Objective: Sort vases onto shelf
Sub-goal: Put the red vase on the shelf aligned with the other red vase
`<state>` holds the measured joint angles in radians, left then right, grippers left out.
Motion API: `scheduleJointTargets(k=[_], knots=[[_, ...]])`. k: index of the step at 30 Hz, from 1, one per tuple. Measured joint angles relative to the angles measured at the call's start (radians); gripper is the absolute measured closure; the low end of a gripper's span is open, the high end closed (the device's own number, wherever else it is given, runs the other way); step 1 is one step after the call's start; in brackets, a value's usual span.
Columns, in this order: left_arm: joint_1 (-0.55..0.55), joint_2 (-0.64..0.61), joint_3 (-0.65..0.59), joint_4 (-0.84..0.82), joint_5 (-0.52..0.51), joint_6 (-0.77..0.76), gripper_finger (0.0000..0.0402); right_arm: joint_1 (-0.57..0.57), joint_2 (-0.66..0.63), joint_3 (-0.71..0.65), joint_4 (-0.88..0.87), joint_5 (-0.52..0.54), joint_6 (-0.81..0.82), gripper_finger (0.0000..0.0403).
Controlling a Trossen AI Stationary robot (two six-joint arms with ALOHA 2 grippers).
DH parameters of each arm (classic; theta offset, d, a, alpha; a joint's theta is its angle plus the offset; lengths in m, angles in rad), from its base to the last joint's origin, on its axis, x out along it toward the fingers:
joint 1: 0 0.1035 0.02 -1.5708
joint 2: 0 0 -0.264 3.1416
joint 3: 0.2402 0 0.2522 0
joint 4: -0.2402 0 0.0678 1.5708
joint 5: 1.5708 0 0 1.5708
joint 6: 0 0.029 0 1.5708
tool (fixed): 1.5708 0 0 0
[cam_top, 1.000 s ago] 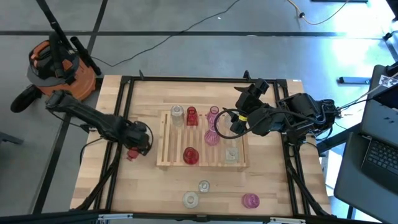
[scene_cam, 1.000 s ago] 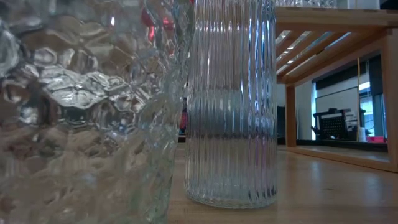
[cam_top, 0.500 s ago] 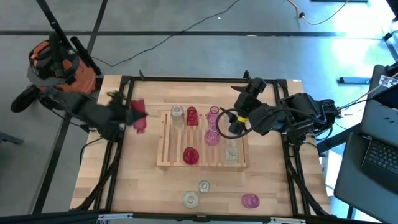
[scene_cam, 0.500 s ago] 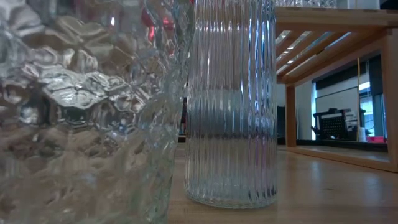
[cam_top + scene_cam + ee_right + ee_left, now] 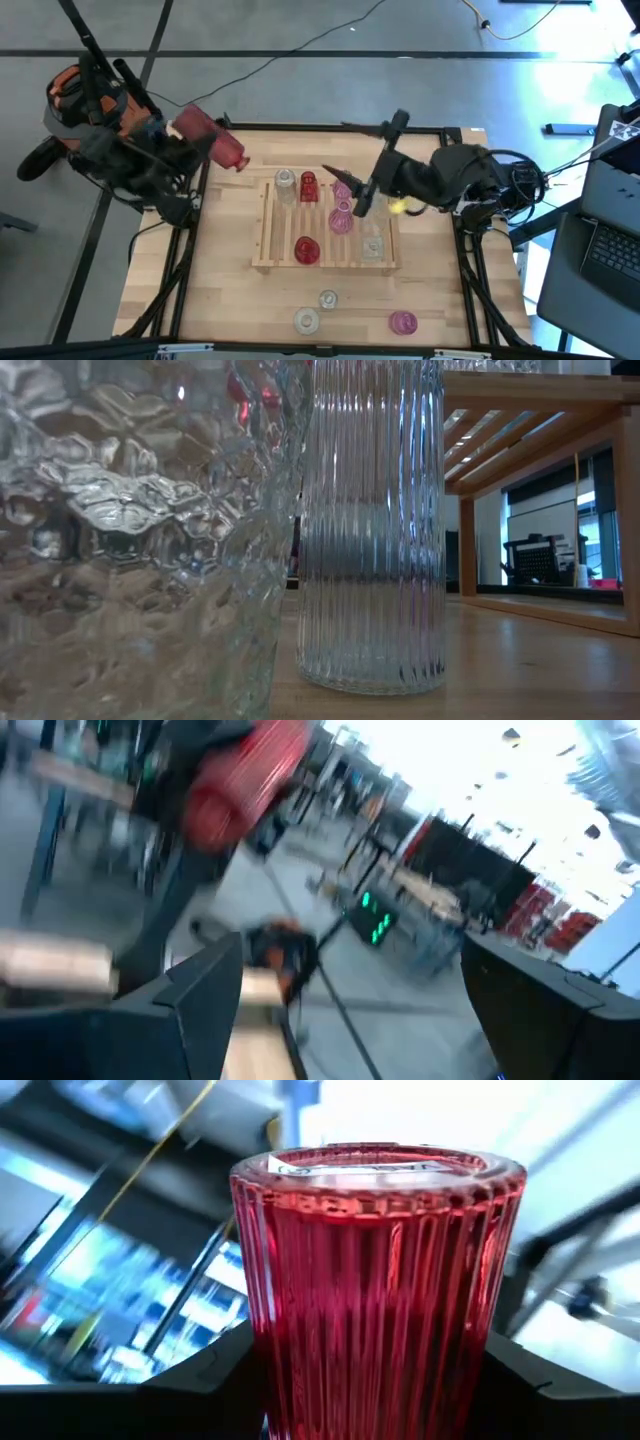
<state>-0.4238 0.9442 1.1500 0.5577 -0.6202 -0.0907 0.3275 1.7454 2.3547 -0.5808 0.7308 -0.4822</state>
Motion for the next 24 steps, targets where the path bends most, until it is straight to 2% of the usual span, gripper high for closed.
scheduleJointTargets(k=[4, 8, 11, 13, 15, 19, 24], knots=[[0.057, 0.112, -0.002, 0.203, 0.158, 0.051, 0.0171, -0.036, 0.007, 0.000, 0.142, -0.157, 0.003, 0.0084], [0.121, 0.225, -0.003, 0.564, 0.327, 0.070, 0.0171, -0.059, 0.019, 0.000, 0.213, -0.281, -0.003, 0.0084], [0.167, 0.277, -0.003, 0.811, 0.357, 0.058, 0.0171, -0.063, 0.024, 0.000, 0.243, -0.376, -0.017, 0.0084], [0.200, 0.314, -0.002, 0.934, 0.354, -0.022, 0.0171, -0.060, 0.036, 0.001, 0.279, -0.403, -0.036, 0.0084], [0.234, 0.348, -0.002, 1.003, 0.351, -0.128, 0.0171, -0.060, 0.041, 0.000, 0.301, -0.421, -0.055, 0.0084], [0.277, 0.403, 0.000, 1.001, 0.312, -0.281, 0.0171, -0.060, 0.067, -0.001, 0.351, -0.481, -0.072, 0.0084], [0.298, 0.463, 0.055, 1.007, 0.293, -0.326, 0.0171, -0.060, 0.093, 0.000, 0.360, -0.481, -0.070, 0.0084]])
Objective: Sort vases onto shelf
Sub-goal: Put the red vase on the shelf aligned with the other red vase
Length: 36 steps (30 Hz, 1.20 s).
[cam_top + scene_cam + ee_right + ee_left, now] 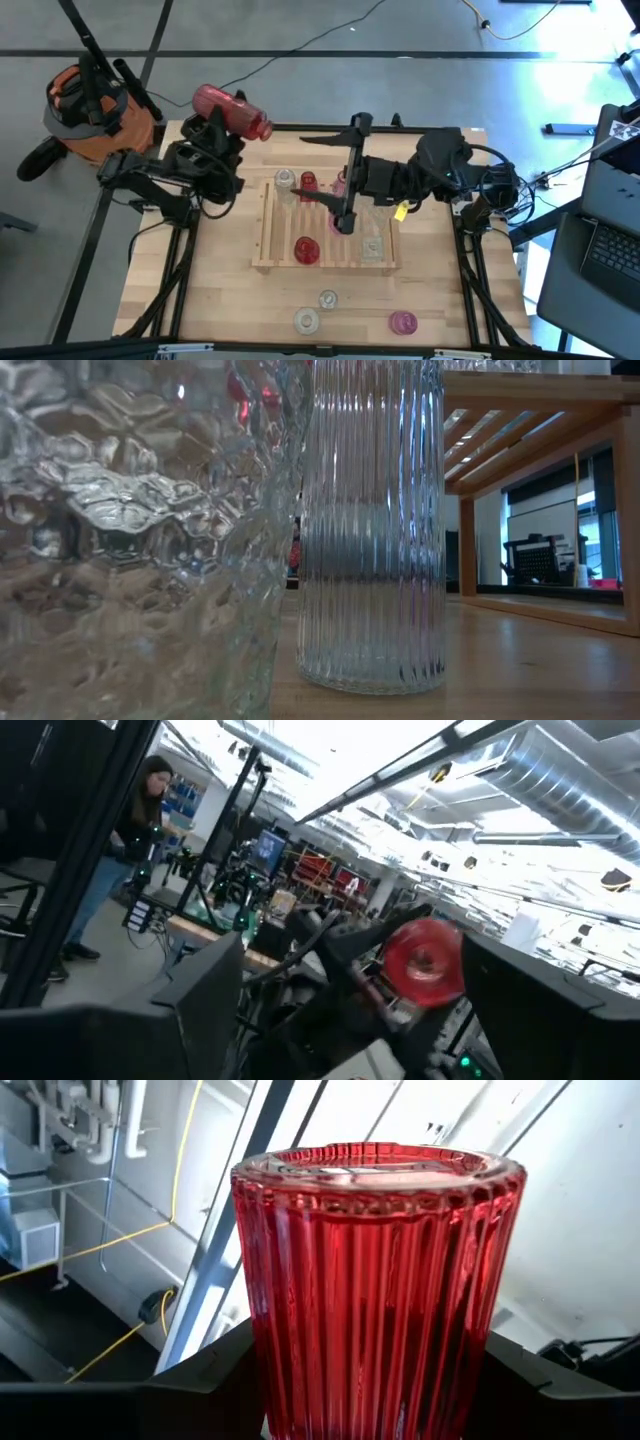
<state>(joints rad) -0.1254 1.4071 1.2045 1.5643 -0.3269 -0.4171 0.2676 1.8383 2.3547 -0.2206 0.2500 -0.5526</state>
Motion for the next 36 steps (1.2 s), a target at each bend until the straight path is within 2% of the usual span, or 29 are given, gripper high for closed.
scheduleJointTargets(k=[7, 11, 22, 26, 31, 36], knots=[[0.004, 0.055, 0.096, -0.053, 0.009, -0.001, 0.0171, -0.002, 0.020, 0.000, -0.019, 0.005, -0.002, 0.0084], [0.004, 0.074, 0.125, -0.110, 0.049, -0.010, 0.0171, -0.014, 0.027, 0.000, -0.014, 0.009, -0.003, 0.0084], [0.004, 0.072, 0.130, -0.189, 0.064, -0.020, 0.0171, -0.033, 0.029, 0.000, -0.015, 0.035, -0.005, 0.0084], [0.004, 0.071, 0.131, -0.215, 0.117, 0.032, 0.0171, -0.032, 0.028, 0.000, -0.016, 0.064, -0.023, 0.0084], [0.011, 0.067, 0.132, -0.241, 0.238, 0.053, 0.0171, -0.029, 0.023, 0.000, -0.018, 0.059, -0.031, 0.0084], [0.032, 0.065, 0.133, -0.331, 0.374, -0.065, 0.0171, -0.028, 0.010, -0.001, -0.033, 0.005, -0.029, 0.0084]])
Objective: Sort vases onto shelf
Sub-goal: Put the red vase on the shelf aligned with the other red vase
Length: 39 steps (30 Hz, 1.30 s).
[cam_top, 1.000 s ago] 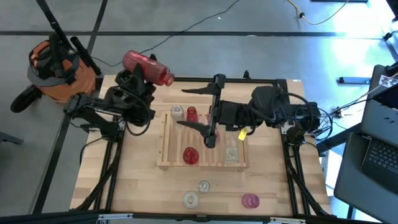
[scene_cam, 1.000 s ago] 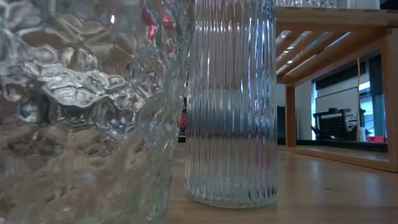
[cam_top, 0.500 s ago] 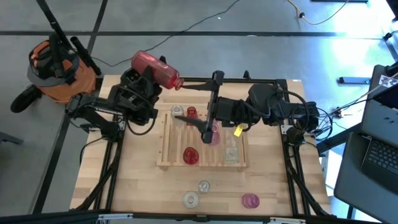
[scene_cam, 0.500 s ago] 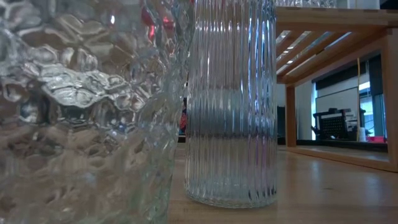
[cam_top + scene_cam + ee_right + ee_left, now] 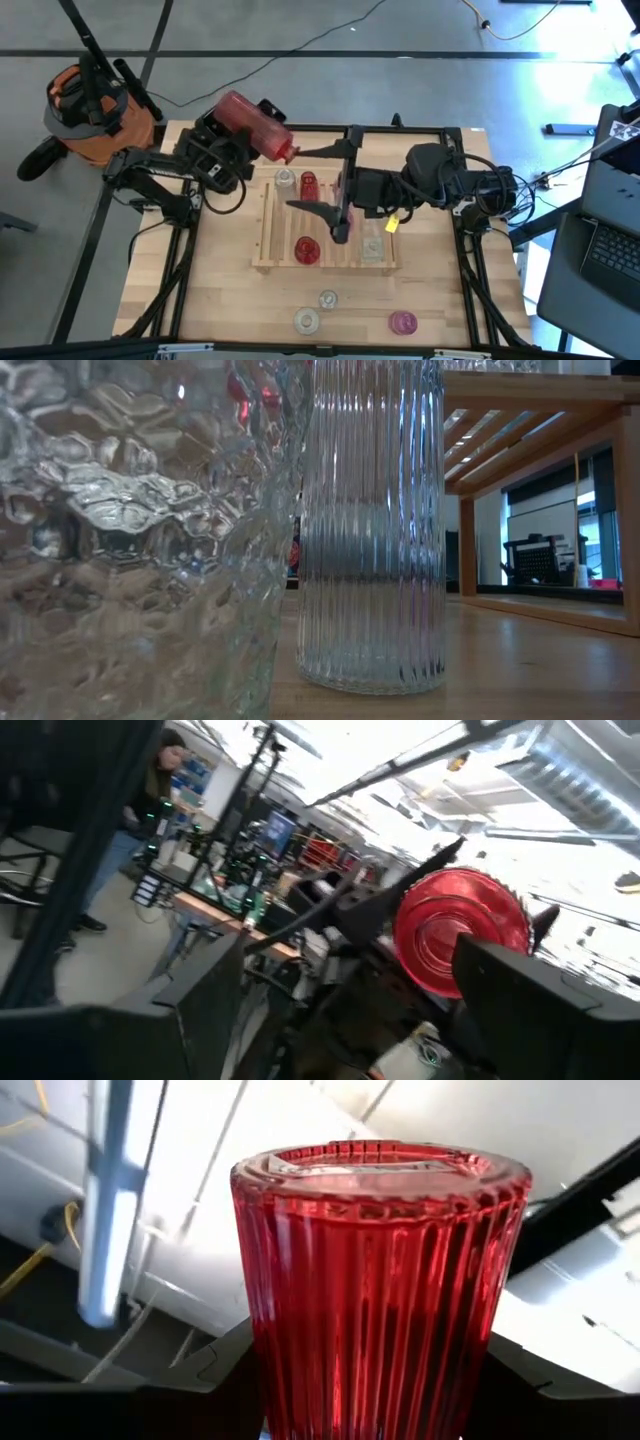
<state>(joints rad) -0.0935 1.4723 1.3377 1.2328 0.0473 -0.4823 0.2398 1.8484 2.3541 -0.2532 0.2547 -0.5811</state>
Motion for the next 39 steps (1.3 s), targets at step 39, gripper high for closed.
scheduleJointTargets(k=[39], knots=[[0.163, -0.028, -0.013, -0.189, 0.499, 0.128, 0.0171, 0.063, -0.124, 0.006, -0.092, 0.029, 0.381, 0.0187]])
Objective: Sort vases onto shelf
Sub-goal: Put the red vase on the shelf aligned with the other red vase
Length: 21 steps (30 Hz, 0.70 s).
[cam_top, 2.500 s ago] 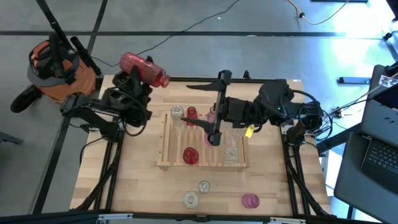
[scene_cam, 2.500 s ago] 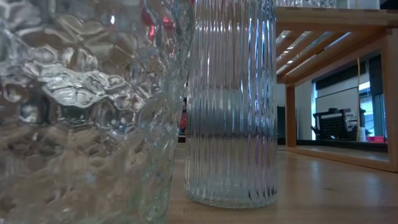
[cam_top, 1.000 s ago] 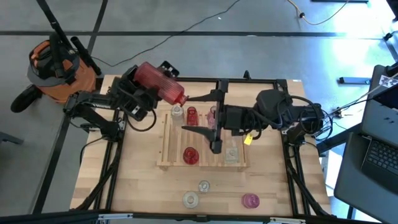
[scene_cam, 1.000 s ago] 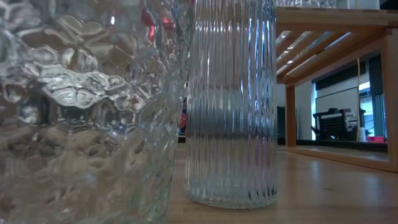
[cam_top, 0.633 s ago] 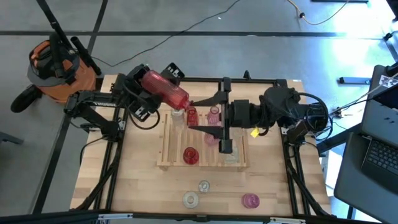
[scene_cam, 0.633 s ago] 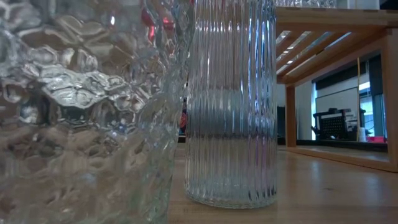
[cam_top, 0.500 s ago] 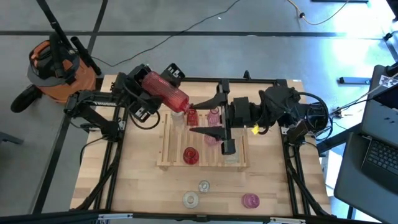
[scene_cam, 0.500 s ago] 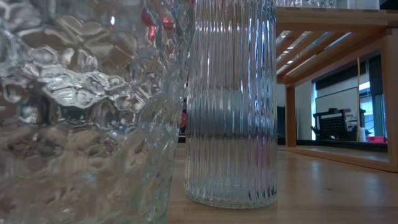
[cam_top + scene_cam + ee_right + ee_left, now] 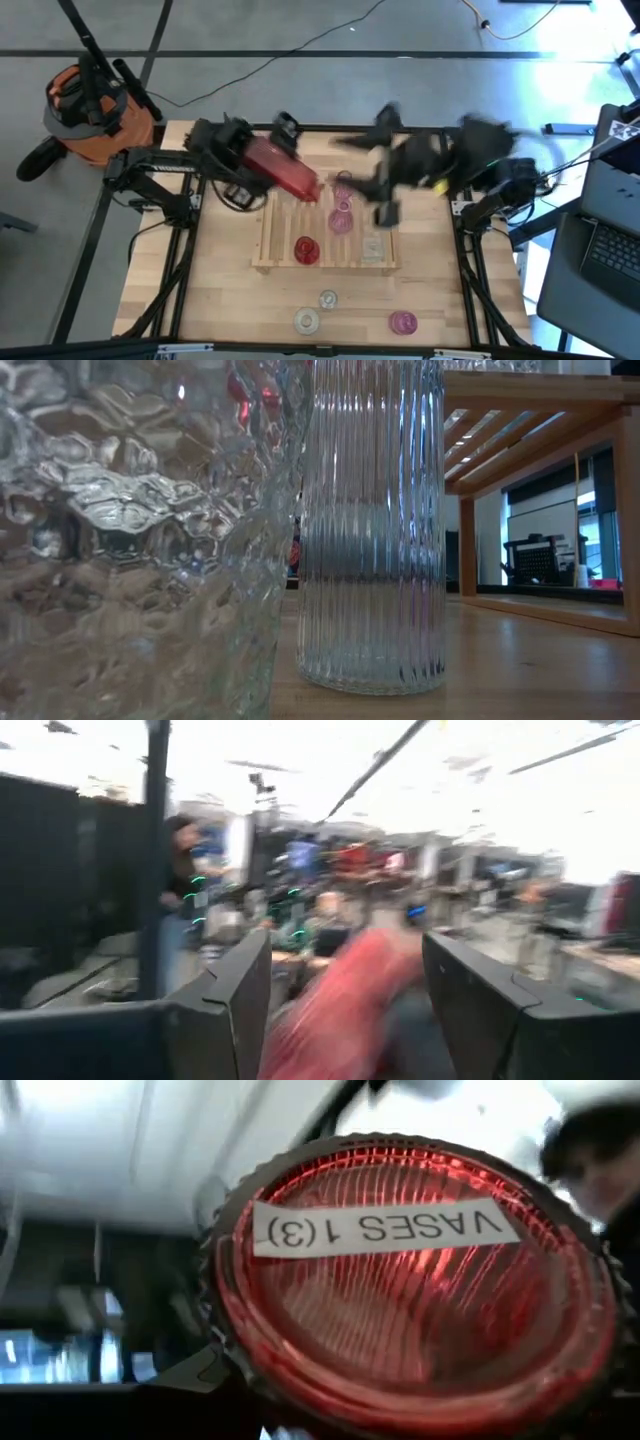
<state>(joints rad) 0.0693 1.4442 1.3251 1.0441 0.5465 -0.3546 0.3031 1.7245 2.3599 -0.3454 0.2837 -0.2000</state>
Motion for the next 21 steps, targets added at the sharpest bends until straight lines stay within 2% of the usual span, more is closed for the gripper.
scheduleJointTargets(k=[3, 9, 13, 21], knots=[[0.017, -0.007, -0.002, -0.038, -0.007, -0.009, 0.0171, 0.011, -0.018, 0.003, -0.017, 0.088, -0.032, 0.0187], [0.020, -0.019, 0.006, -0.006, -0.037, -0.005, 0.0171, -0.005, -0.008, -0.006, -0.189, 0.082, -0.012, 0.0187], [0.024, -0.016, 0.005, 0.011, -0.084, -0.005, 0.0171, -0.006, -0.019, -0.001, -0.304, 0.200, -0.010, 0.0187], [0.024, -0.019, 0.006, 0.014, -0.092, -0.001, 0.0171, -0.022, 0.002, -0.003, -0.292, 0.222, -0.033, 0.0187]])
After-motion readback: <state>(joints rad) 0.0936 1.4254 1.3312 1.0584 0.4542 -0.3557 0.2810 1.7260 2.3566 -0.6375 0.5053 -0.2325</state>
